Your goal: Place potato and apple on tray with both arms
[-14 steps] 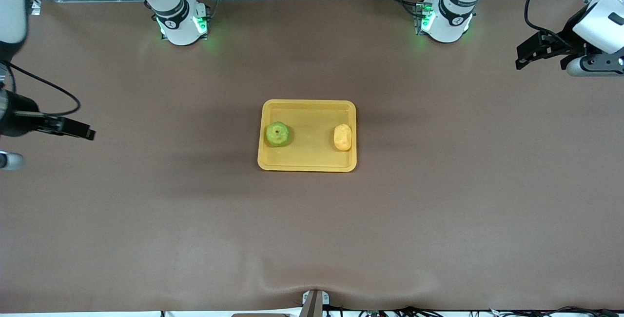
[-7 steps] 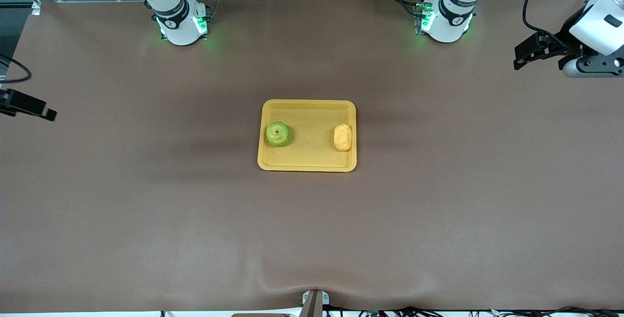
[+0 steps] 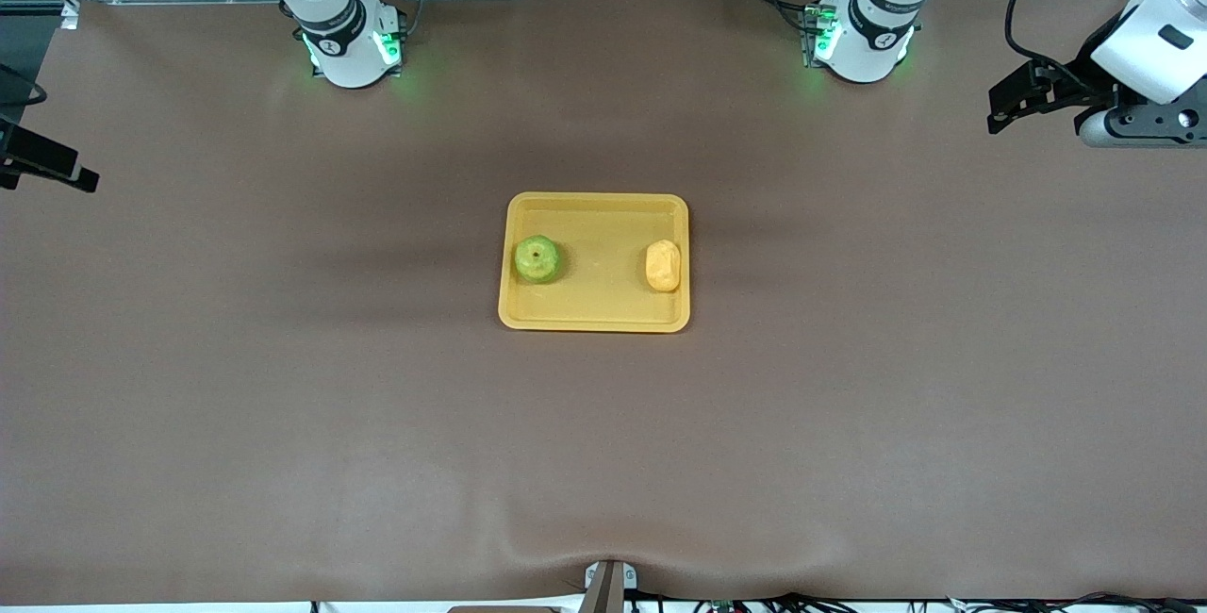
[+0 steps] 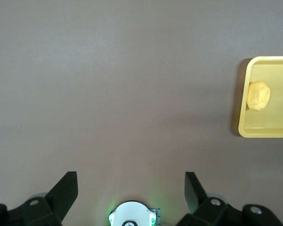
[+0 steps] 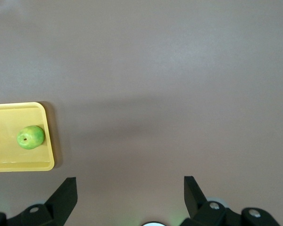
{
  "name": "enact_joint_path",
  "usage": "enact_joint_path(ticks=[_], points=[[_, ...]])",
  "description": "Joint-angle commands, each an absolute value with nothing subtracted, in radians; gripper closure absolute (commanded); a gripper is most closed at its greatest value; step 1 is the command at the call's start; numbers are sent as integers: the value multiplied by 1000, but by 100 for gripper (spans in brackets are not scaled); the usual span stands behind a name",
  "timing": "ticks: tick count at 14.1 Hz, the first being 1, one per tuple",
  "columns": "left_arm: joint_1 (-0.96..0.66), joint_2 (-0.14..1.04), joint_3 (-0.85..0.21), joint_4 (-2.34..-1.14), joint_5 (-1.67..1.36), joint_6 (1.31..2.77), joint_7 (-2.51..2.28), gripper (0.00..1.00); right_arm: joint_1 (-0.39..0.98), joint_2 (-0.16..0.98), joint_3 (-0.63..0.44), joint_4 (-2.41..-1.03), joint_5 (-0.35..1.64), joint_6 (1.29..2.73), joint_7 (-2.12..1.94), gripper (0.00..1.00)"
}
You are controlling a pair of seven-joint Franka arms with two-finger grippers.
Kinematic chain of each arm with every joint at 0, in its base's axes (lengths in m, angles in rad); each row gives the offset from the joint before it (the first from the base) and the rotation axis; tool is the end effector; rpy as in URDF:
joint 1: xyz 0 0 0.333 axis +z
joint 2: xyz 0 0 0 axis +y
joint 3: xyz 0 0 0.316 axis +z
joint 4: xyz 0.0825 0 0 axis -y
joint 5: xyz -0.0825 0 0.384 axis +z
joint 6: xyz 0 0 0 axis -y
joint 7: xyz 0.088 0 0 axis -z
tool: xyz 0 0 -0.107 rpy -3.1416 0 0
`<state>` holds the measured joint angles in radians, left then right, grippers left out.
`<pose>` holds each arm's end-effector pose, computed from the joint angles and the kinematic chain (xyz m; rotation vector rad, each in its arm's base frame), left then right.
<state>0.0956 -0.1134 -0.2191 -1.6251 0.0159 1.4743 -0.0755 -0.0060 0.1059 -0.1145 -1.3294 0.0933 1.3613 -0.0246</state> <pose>0.5049 -0.0680 0.6497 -3.0961 0.0696 0.0556 0.5621 -0.0522 0.6597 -3.0525 0.1216 0.1030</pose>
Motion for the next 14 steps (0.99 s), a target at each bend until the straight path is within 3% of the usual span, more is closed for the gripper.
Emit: enact_joint_path(ticks=[1,7,14], points=[[103,-132,-221,-1617,2,1471,-75,0,-25,-38,-83,-1518,52,1448,-31,0],[106,-124,-219,-1583,0,1468,-83,0,-3,-64,-80,-1549,-29,1477,-78,0],[106,-126,-219,-1583,0,1462,-84,0,-3,-60,-83,-1535,23,1483,-75,0]])
